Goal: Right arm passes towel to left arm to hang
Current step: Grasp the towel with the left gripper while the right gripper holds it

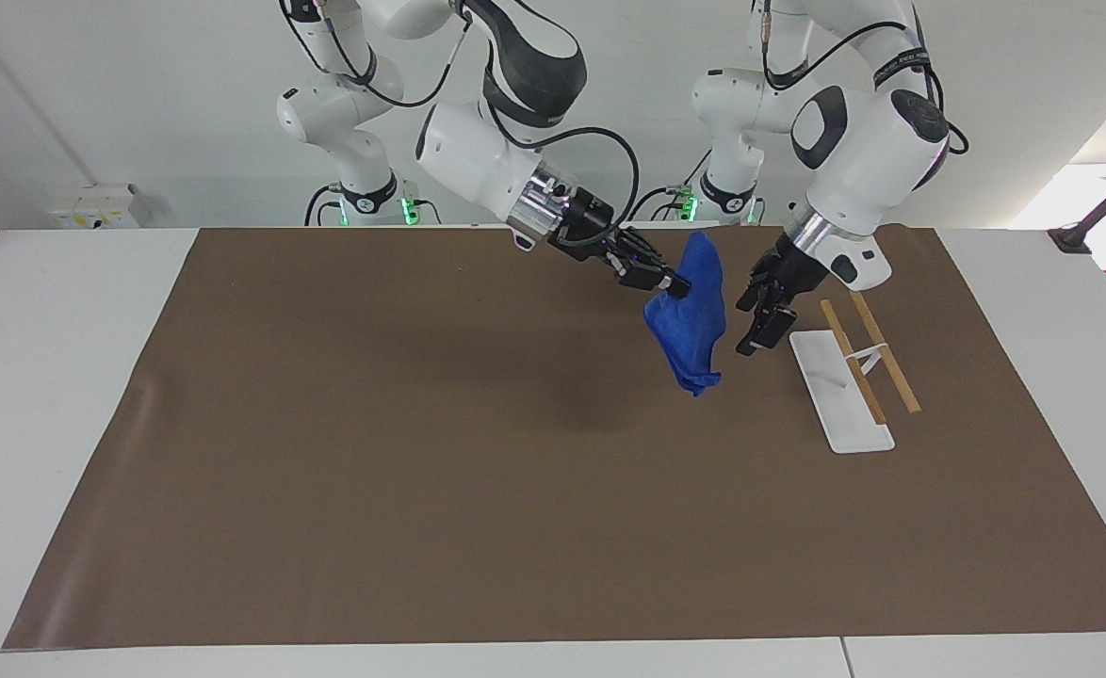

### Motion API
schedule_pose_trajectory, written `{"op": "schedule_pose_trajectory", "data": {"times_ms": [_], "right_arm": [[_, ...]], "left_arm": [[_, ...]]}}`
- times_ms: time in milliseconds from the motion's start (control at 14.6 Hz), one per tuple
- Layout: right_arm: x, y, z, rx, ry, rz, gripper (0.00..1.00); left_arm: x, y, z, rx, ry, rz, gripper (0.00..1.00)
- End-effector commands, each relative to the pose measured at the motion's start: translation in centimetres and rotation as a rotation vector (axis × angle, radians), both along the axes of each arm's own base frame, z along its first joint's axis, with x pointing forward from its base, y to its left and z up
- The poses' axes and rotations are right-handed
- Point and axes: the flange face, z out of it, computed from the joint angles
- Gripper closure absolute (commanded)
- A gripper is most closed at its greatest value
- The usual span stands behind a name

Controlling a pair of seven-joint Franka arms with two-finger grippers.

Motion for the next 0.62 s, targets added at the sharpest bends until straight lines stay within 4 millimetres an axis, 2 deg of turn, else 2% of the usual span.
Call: {"op": "schedule_pose_trajectory", "data": {"times_ms": [0, 206, 481, 550], "right_arm": [[0.4, 0.2, 0.3, 0.018, 0.001, -0.023, 1.0], [0.4, 0.2, 0.3, 0.014, -0.004, -0.02, 1.0], [0.3, 0.3, 0.3, 0.013, -0.007, -0.018, 1.0], [0.3, 0.2, 0.3, 0.014, -0.006, -0.02, 1.0]], "left_arm": [[-0.4, -0.8, -0.6, -0.047, 0.036, 0.126, 0.0], [-0.9, -2.3, -2.3, -0.055, 0.094, 0.178, 0.0], [-1.0, -3.1, -2.7, -0.06, 0.1, 0.22, 0.0], [-0.9, -3.0, -2.6, -0.062, 0.098, 0.224, 0.35]]}}
